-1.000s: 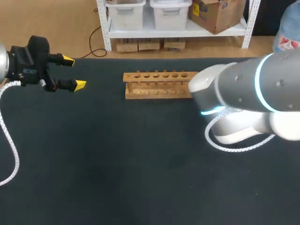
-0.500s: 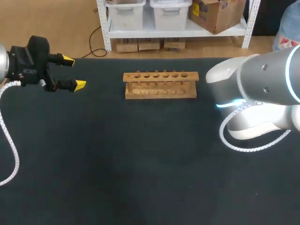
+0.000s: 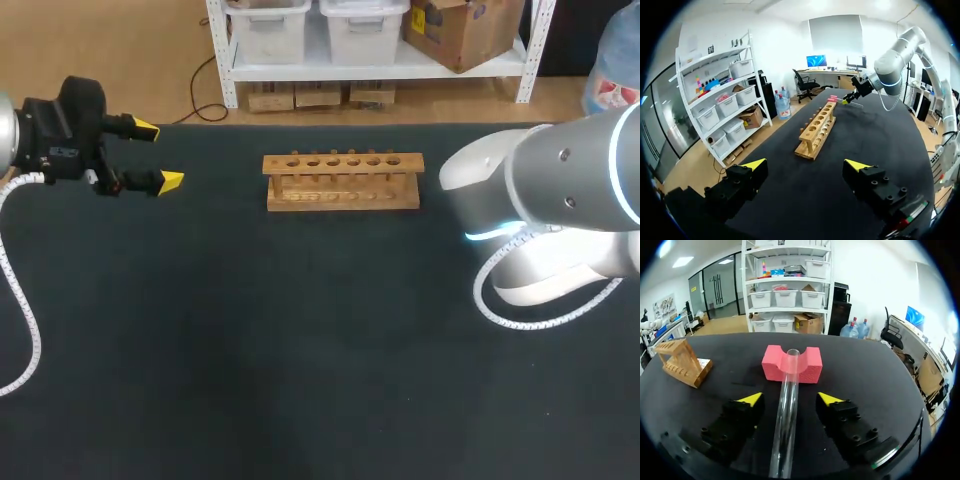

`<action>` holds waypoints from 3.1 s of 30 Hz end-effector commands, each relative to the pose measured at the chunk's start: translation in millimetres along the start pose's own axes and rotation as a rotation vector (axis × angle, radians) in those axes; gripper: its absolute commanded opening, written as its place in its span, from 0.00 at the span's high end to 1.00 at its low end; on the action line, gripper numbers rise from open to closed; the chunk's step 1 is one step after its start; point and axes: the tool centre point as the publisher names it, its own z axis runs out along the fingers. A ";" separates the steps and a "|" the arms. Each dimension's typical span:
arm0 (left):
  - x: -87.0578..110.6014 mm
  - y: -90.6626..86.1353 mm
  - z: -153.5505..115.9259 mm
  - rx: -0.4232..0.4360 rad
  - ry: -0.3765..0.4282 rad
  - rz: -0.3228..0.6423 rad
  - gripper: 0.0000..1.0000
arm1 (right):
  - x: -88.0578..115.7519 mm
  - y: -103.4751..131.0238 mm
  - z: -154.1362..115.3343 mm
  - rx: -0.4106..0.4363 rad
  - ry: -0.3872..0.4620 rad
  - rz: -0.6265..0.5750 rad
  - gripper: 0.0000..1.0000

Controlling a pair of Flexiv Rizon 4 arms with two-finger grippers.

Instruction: Grasp the test tube, adjust it, and insert it.

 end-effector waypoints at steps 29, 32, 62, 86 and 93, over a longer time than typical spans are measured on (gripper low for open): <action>2.3 -0.5 0.3 -0.004 -0.009 0.003 0.00 | 2.3 3.5 2.8 -0.013 0.026 0.000 1.00; 2.3 -0.5 0.3 -0.004 -0.009 0.003 0.00 | 3.1 3.3 2.4 -0.012 0.027 0.003 1.00; 2.3 -0.5 0.3 -0.004 -0.009 0.003 0.00 | -31.7 19.9 -58.6 0.084 -0.092 0.145 1.00; 2.3 -0.5 0.3 -0.004 -0.009 0.003 0.00 | -52.1 110.6 -111.6 0.111 -0.175 0.139 1.00; 2.3 -0.5 0.3 -0.004 -0.009 0.003 0.00 | -61.5 164.1 -106.0 0.104 -0.189 0.155 1.00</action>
